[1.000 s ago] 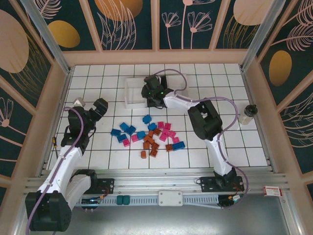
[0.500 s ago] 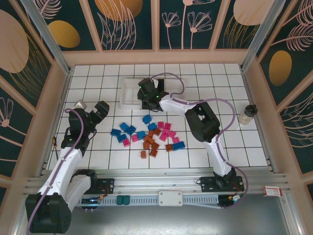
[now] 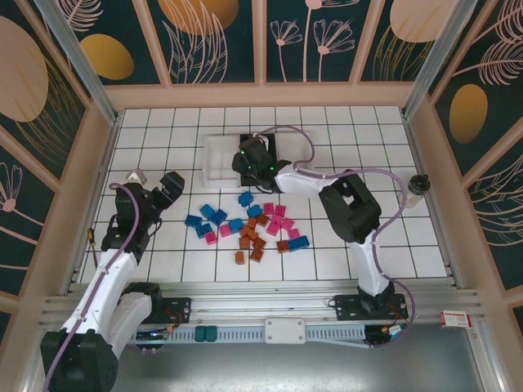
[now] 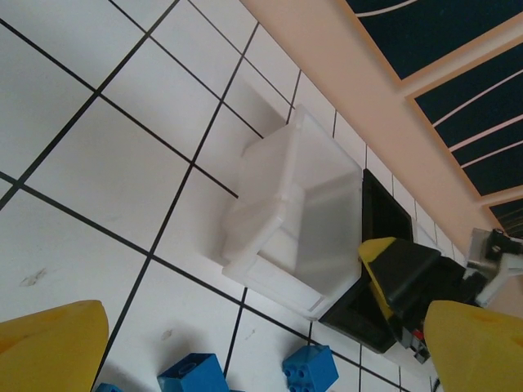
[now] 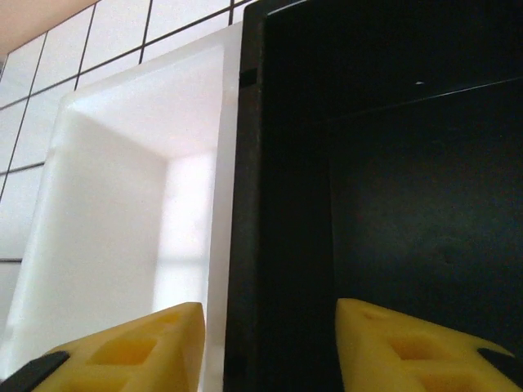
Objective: Sort the legos into containers by color
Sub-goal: Move the container to the top-center of the table, then pick up the lego from the container.
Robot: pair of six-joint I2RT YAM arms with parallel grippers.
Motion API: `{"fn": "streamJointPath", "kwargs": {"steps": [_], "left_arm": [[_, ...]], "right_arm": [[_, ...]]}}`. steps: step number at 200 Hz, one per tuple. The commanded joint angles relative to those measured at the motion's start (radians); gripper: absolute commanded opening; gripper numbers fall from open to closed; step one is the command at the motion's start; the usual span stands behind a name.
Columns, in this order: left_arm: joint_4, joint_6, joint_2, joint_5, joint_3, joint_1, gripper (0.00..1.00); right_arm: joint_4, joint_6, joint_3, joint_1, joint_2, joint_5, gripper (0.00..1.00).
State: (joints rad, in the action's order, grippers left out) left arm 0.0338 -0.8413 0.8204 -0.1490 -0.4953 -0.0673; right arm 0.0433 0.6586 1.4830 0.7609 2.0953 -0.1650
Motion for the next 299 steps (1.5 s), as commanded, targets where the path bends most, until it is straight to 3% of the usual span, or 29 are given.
{"fn": "streamJointPath", "kwargs": {"steps": [1,59,77,90,147,176,229,299], "left_arm": [[0.055,0.012,-0.028,0.025,-0.024,-0.021,0.99],[0.124,-0.024,-0.119,0.114,0.042,-0.100,0.99],[0.146,-0.032,-0.120,0.135,0.090,-0.104,0.87],[0.147,-0.036,-0.088,0.135,0.125,-0.107,0.83],[0.101,-0.040,0.109,0.161,0.149,-0.137,0.76],[0.099,-0.003,0.175,0.238,0.075,-0.195,0.76],[0.156,0.087,0.431,0.457,-0.101,-0.394,0.83],[0.152,0.177,0.586,0.552,-0.198,-0.448,0.78]], "right_arm": [[0.110,-0.076,-0.070,-0.002,-0.148,0.015,0.51],[0.338,-0.167,-0.475,0.039,-0.521,0.012,0.54],[0.324,-0.187,-0.572,0.038,-0.607,0.007,0.55],[0.293,-0.188,-0.616,0.038,-0.645,-0.001,0.55],[0.281,-0.163,-0.737,0.038,-0.692,0.013,0.54],[0.300,-0.166,-0.761,0.038,-0.703,0.019,0.54],[0.300,-0.176,-0.809,0.027,-0.738,0.009,0.54],[0.316,-0.154,-0.892,-0.018,-0.804,0.039,0.54]]}}
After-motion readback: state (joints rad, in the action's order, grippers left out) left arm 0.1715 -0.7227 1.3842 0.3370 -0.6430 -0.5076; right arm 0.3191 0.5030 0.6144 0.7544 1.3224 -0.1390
